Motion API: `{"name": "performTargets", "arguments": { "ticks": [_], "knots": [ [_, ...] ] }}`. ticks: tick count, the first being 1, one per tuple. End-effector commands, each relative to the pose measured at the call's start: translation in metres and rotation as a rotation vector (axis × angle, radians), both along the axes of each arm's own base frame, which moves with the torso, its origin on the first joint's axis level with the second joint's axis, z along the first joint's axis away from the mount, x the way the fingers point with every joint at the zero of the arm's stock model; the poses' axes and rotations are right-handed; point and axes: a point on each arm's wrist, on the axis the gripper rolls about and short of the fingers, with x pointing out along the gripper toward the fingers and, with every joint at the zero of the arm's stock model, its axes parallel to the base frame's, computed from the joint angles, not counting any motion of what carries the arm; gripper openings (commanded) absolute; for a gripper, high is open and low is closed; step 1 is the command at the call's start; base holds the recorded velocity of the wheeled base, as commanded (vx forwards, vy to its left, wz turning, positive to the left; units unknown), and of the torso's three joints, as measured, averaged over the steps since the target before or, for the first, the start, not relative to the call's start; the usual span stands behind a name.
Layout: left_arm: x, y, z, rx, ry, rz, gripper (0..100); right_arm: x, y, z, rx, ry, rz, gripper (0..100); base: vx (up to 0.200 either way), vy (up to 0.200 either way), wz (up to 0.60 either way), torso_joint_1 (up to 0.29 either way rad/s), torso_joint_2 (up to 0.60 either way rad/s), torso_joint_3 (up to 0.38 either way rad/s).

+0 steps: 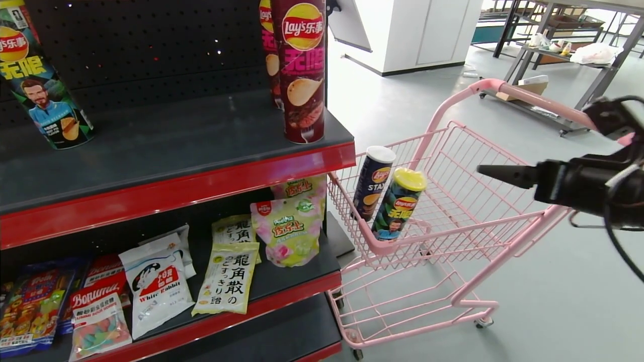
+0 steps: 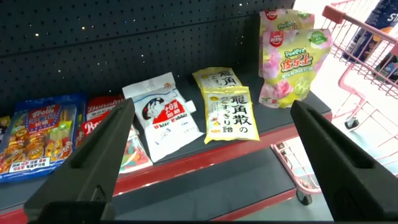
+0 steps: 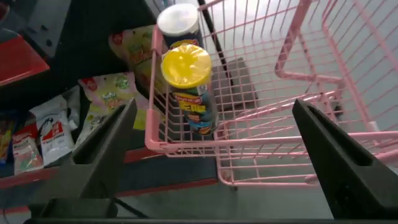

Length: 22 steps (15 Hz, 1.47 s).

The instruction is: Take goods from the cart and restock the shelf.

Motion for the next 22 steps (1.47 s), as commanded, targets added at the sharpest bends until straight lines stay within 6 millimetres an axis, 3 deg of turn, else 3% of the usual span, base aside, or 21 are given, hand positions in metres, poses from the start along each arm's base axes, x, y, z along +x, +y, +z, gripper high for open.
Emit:
{"name": "performTargets", "arguments": {
  "ticks": [1,6,13,17,22],
  "knots": [
    [0.0,0.0,0.0,0.0,0.0,0.001,100,0.04,0.027,-0.043,-0.002,0.152,0.085,100,0.0,0.0,0.0,0.0,0.0,0.0],
    [0.0,0.0,0.0,0.0,0.0,0.001,100,0.051,0.044,-0.076,-0.02,0.18,0.138,100,0.0,0.0,0.0,0.0,0.0,0.0],
    [0.0,0.0,0.0,0.0,0.0,0.001,100,0.075,0.061,-0.102,-0.037,0.177,0.144,100,0.0,0.0,0.0,0.0,0.0,0.0],
    [0.0,0.0,0.0,0.0,0.0,0.001,100,0.096,0.074,-0.125,-0.052,0.105,0.138,100,0.0,0.0,0.0,0.0,0.0,0.0],
    [0.0,0.0,0.0,0.0,0.0,0.001,100,0.135,0.086,-0.128,-0.064,0.045,0.083,100,0.0,0.0,0.0,0.0,0.0,0.0]
  ]
}}
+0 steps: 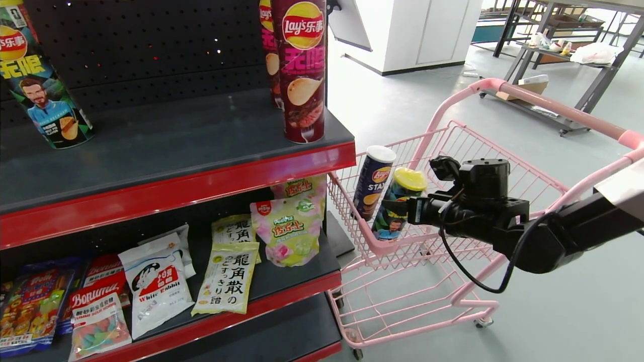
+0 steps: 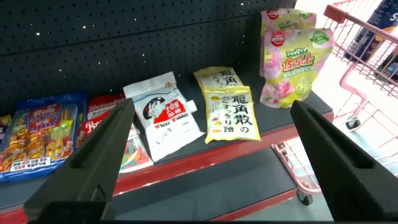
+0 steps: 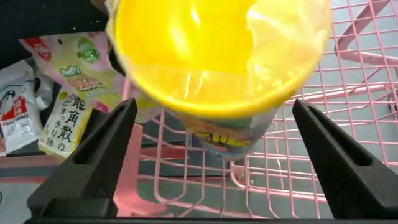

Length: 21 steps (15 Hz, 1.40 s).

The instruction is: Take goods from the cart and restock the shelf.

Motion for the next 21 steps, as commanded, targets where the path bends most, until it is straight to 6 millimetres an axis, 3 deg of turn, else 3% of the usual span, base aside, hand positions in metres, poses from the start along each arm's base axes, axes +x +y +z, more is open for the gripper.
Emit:
{"name": "performTargets", "arguments": {
  "ticks": [1,6,7,12,18,21],
  "knots": [
    [0.0,0.0,0.0,0.0,0.0,0.001,100,0.022,0.007,-0.007,-0.002,-0.02,-0.009,100,0.0,0.0,0.0,0.0,0.0,0.0],
    [0.0,0.0,0.0,0.0,0.0,0.001,100,0.032,0.011,-0.02,-0.026,-0.012,-0.009,100,0.0,0.0,0.0,0.0,0.0,0.0],
    [0.0,0.0,0.0,0.0,0.0,0.001,100,0.033,0.011,-0.022,-0.029,-0.01,-0.02,0,0.0,0.0,0.0,0.0,0.0,0.0],
    [0.0,0.0,0.0,0.0,0.0,0.001,100,0.032,0.009,-0.016,-0.036,-0.028,-0.051,0,0.0,0.0,0.0,0.0,0.0,0.0],
    [0.0,0.0,0.0,0.0,0.0,0.001,100,-0.005,-0.019,0.102,-0.058,-0.294,-0.093,0,0.0,0.0,0.0,0.0,0.0,0.0],
    [0.0,0.0,0.0,0.0,0.0,0.001,100,-0.043,-0.027,0.165,-0.04,-0.357,-0.087,0,0.0,0.0,0.0,0.0,0.0,0.0]
  ]
}}
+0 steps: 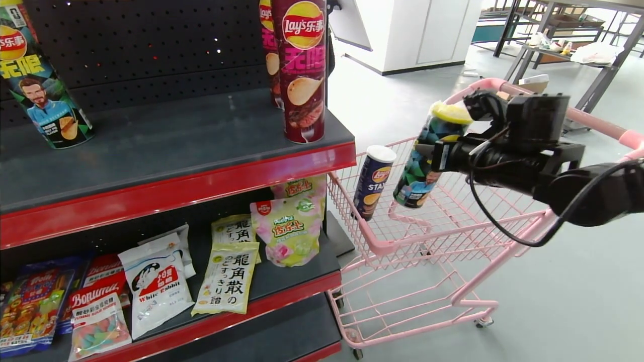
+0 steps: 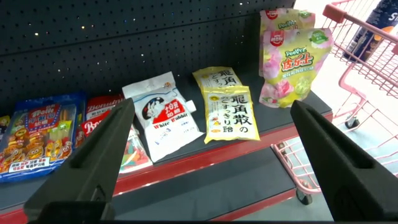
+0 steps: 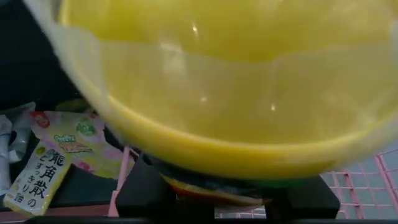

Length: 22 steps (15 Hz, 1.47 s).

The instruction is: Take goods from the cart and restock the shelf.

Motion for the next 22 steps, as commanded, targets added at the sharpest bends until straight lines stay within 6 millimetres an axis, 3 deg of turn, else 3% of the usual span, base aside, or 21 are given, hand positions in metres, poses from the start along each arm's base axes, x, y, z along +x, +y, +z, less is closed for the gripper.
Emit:
{"name": "performTargets", "arguments": {
  "ticks": [1,4,5,6,8,13,18,22],
  "knots": [
    [0.0,0.0,0.0,0.0,0.0,0.001,100,-0.054,-0.011,0.074,0.031,-0.121,0.017,0,0.0,0.0,0.0,0.0,0.0,0.0],
    [0.0,0.0,0.0,0.0,0.0,0.001,100,-0.132,-0.02,0.091,-0.014,0.022,0.074,0,0.0,0.0,0.0,0.0,0.0,0.0],
    [0.0,0.0,0.0,0.0,0.0,0.001,100,-0.139,-0.02,0.092,-0.018,0.035,0.088,0,0.0,0.0,0.0,0.0,0.0,0.0],
    [0.0,0.0,0.0,0.0,0.0,0.001,100,-0.181,-0.014,0.08,-0.017,0.119,0.186,0,0.0,0.0,0.0,0.0,0.0,0.0],
    [0.0,0.0,0.0,0.0,0.0,0.001,100,-0.206,-0.01,0.06,-0.024,0.162,0.271,0,0.0,0.0,0.0,0.0,0.0,0.0],
    [0.0,0.0,0.0,0.0,0.0,0.001,100,-0.212,-0.008,0.024,-0.106,0.259,0.29,0,0.0,0.0,0.0,0.0,0.0,0.0],
    [0.0,0.0,0.0,0.0,0.0,0.001,100,-0.212,-0.01,0.023,-0.151,0.237,0.298,0,0.0,0.0,0.0,0.0,0.0,0.0],
    [0.0,0.0,0.0,0.0,0.0,0.001,100,-0.213,-0.01,0.025,-0.15,0.225,0.299,0,0.0,0.0,0.0,0.106,-0.39,-0.274]
  ]
}}
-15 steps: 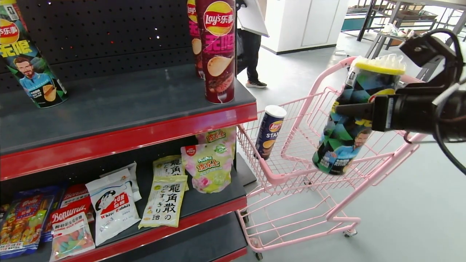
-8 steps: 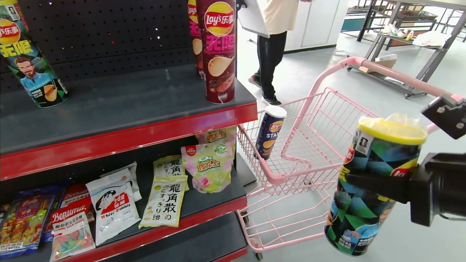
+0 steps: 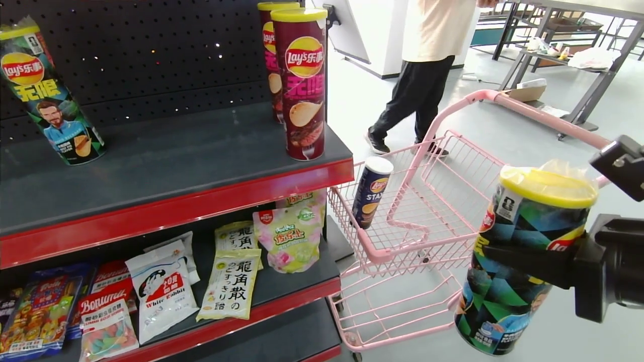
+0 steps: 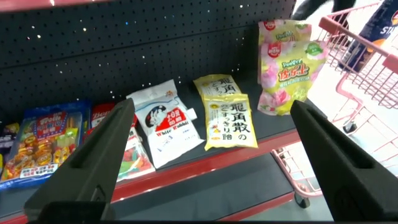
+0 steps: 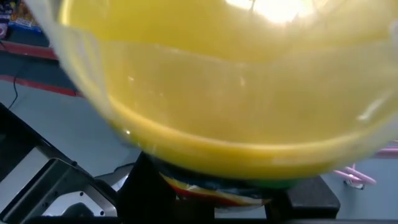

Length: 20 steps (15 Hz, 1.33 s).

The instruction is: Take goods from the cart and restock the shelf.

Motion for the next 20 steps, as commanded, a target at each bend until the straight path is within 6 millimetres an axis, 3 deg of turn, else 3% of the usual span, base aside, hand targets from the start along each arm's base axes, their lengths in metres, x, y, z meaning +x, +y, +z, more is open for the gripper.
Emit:
{"name": "performTargets", "arguments": {
  "ticks": [1,9,15,20],
  "knots": [
    [0.0,0.0,0.0,0.0,0.0,0.001,100,0.0002,0.0001,0.0011,-0.001,-0.005,0.002,0,0.0,0.0,0.0,0.154,-0.51,-0.364],
    [0.0,0.0,0.0,0.0,0.0,0.001,100,0.0001,0.0012,-0.0007,-0.058,-0.037,0.049,0,0.0,0.0,0.0,0.197,-0.57,-0.375],
    [0.0,0.0,0.0,0.0,0.0,0.001,100,0.0045,0.0035,-0.0026,-0.097,-0.048,0.054,0,0.0,0.0,0.0,0.141,-0.36,-0.22],
    [0.0,0.0,0.0,0.0,0.0,0.001,100,0.0047,0.0028,-0.0043,-0.104,-0.045,0.044,0,0.0,0.0,0.6,0.002,-0.02,-0.013]
  ]
}}
